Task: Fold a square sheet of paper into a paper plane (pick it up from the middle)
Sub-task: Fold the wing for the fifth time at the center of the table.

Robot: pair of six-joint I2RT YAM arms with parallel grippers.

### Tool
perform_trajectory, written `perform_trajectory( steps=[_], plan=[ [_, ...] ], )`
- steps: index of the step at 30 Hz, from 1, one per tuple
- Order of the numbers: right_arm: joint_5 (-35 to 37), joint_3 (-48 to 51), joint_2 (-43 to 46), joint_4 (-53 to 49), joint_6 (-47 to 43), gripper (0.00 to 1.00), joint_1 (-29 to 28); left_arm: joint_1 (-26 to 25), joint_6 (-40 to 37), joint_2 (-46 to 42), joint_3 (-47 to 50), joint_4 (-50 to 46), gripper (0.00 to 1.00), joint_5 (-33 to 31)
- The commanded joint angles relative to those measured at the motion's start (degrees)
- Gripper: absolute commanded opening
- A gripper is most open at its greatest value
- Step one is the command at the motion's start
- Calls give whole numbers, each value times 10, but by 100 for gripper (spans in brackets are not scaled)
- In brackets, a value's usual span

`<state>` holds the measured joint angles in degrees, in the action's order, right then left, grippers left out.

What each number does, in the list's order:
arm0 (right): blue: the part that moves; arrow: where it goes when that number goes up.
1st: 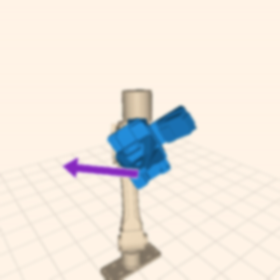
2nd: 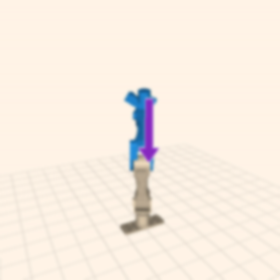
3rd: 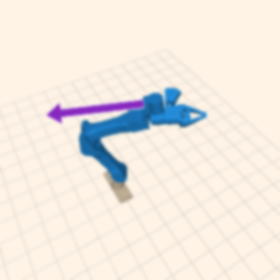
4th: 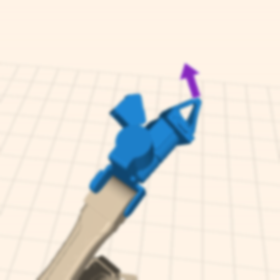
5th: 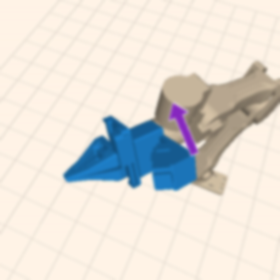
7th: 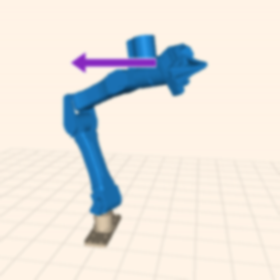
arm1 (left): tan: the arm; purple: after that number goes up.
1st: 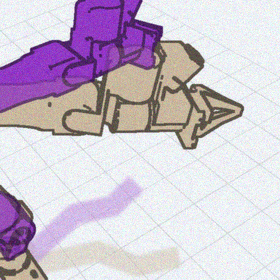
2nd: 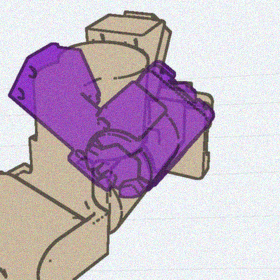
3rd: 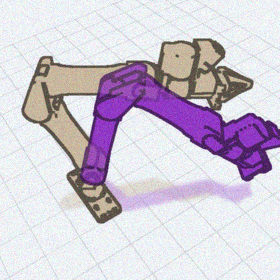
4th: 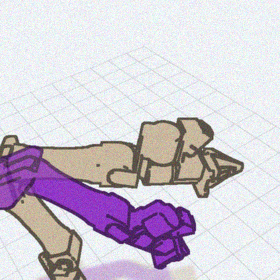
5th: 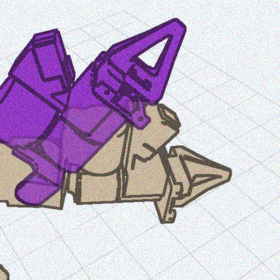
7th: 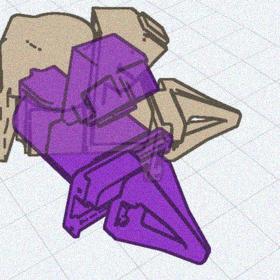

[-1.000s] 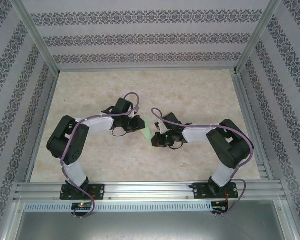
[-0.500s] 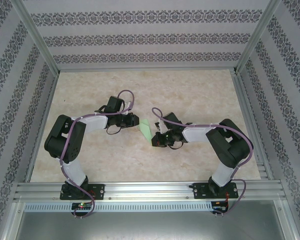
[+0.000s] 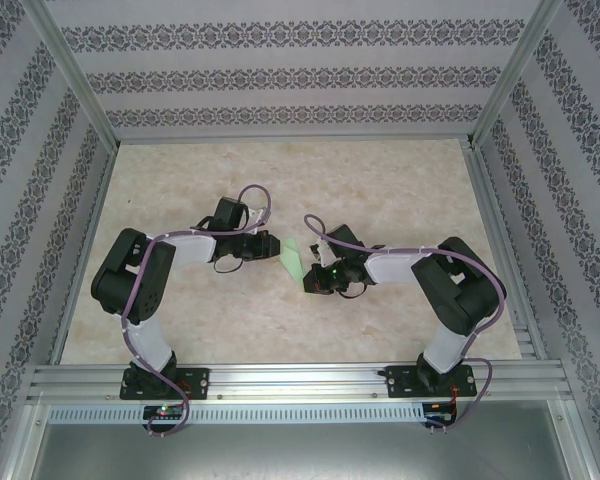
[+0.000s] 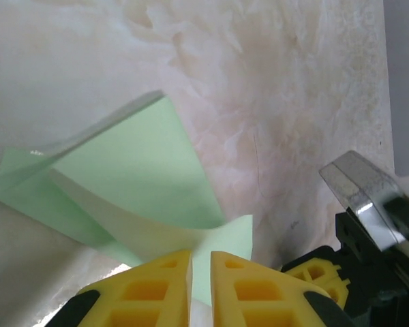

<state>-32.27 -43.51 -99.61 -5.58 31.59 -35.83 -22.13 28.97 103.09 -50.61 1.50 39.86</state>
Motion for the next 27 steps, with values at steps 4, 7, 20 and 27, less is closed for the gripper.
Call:
perform_trajectory(
  steps=[4, 7, 20, 27],
  plan=[
    [54, 16, -34, -62, -1, 3, 5, 4, -4, -31, 41, 81, 14, 49],
    [54, 13, -37, -65, -1, 3, 6, 4, -8, -29, 45, 85, 14, 54],
    [53, 8, -48, -68, 1, 3, 6, 4, -3, 25, 16, 91, 13, 50],
    [53, 9, -51, -71, 1, 3, 6, 4, -1, 46, 9, 91, 13, 32]
  ],
)
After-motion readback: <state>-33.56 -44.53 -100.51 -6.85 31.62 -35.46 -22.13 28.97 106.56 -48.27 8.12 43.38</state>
